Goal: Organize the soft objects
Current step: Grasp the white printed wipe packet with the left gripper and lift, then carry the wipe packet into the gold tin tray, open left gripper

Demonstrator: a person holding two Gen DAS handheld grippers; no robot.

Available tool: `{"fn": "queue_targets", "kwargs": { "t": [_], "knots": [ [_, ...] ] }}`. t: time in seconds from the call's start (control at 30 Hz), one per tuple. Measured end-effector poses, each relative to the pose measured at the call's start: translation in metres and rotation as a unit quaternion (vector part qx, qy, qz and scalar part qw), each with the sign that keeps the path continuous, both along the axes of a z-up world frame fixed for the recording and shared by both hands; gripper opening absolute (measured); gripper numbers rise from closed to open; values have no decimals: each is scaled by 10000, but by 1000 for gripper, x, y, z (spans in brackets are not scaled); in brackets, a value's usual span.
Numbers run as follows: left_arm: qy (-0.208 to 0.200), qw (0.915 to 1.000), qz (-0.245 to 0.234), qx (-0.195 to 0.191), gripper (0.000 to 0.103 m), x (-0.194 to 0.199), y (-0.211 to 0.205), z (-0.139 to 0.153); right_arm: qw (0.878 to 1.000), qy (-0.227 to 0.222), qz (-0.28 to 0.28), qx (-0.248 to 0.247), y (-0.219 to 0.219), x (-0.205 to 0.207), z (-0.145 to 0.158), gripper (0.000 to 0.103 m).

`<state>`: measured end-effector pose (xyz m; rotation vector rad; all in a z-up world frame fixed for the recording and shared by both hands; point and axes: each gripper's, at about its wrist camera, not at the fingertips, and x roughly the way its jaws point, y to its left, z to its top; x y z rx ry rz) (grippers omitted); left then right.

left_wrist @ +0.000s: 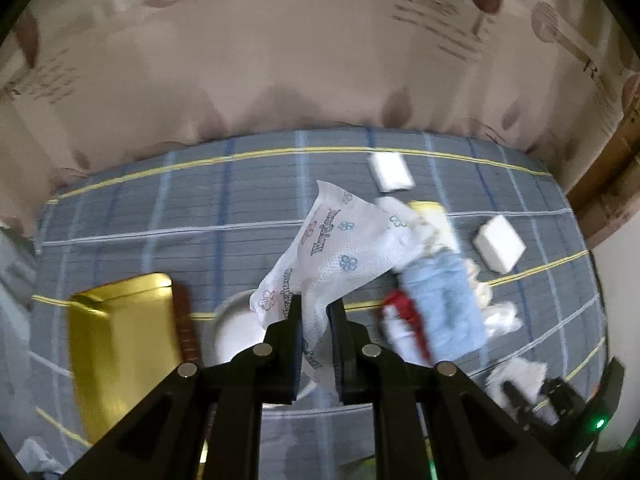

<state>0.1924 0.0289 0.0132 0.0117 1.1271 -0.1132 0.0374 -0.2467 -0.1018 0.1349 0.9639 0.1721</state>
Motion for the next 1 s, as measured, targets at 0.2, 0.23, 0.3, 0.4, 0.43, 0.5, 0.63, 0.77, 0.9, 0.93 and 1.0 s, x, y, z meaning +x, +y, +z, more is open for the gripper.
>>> {"fn": "queue_targets", "kwargs": {
  "t": [0.2,0.23,0.3,0.4,0.43,0.5,0.63,0.77,0.9,0.93,1.0],
  "knots": [
    [-107,9980,528,333,12,-14,70,13,10000,-45,-31,7,0,-1,3,37],
    [-107,9970,643,419,12,-17,83,13,10000,-57,-40,18,0,-2,4,37],
    [-61,9953,814,529,12,-21,103,10,10000,-87,-39,-7,0,-2,6,37],
    [39,9921,1045,696,12,-26,130,0,9999,-127,-72,-19,0,-3,9,37],
    [82,9913,1105,710,12,-28,139,-5,9998,-152,-83,-14,-1,-3,10,37],
    [164,9897,1222,723,12,-32,153,-14,9997,-216,-104,-39,-2,-4,15,37],
    [323,9861,1379,874,12,-37,173,-38,9992,-366,-181,-45,-6,-6,27,37],
    [559,9838,1412,958,12,-37,186,-63,9983,-492,-300,23,-12,-10,40,37],
    [745,9795,1556,1036,12,-38,198,-86,9975,-595,-382,78,-14,-15,52,37],
    [773,9788,1608,1009,12,-37,203,-91,9975,-598,-382,75,-14,-18,54,37],
    [805,9765,1688,1068,12,-36,207,-98,9974,-601,-388,74,-13,-21,55,37]
  ]
}}
